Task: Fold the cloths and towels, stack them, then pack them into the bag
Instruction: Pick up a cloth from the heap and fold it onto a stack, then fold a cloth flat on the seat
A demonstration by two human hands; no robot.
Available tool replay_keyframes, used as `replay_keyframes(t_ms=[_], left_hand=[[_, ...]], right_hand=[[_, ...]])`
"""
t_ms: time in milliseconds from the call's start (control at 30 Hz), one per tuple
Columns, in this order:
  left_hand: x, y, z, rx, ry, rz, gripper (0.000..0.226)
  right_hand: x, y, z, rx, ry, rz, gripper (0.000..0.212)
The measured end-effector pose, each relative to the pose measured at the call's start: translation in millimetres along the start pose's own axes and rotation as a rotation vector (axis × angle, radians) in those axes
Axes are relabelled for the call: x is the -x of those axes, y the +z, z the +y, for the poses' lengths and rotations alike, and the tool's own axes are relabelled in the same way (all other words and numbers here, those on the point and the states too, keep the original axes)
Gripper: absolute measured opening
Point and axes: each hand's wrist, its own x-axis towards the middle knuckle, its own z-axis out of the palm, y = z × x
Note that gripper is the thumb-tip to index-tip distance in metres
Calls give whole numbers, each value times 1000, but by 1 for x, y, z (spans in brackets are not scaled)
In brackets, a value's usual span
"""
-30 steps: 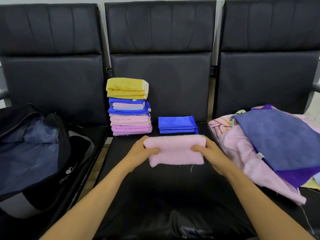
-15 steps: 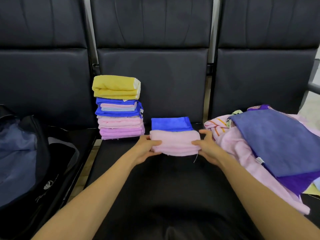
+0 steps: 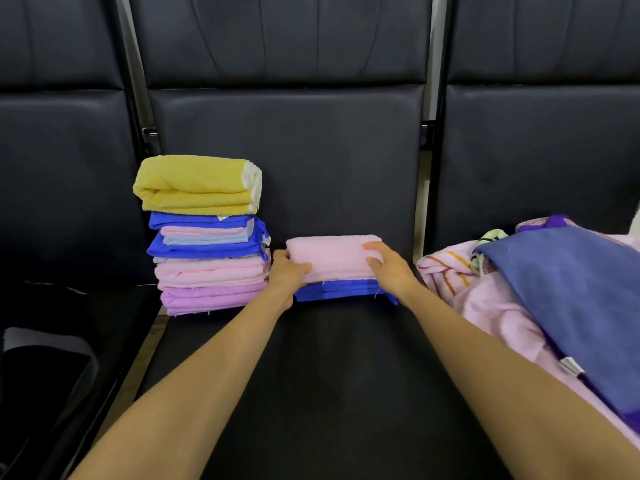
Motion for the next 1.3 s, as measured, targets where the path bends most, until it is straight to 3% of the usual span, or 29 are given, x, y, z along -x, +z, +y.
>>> replay_keyframes(t_ms=[233,400,567,667,800,900,1000,1133,1200,1300], left_hand=[[10,2,6,12,-61,77,60],[61,2,11,-81,-13,113,55],[125,27,17,-14,40,-101,43],[159,57,20,0,89,-254,30],[204,109,17,-22,90,-531,34],[227,148,7,-58,87,-661,31],[239,181,-2,-98,80,-720,35],[246,210,-9,-141,70,-760,38],[247,219,-14,-191,91,-780,36],[247,232,-23,-326,130,-809,36]], right_hand=[[18,-6,-15,-142,54,-113,57],[58,-36,-23,-255,28,25,48],[111,-80,-7,-294,83,204,41],[147,-122,15,-52,148,222,42],[185,-172,61,44,237,426,41],[198,-186,90,193,297,422,46],[201,-189,110,337,336,317,51],[200,-188,136,494,336,188,38],[200,-190,142,507,324,231,22],[200,-195,143,486,316,320,23]])
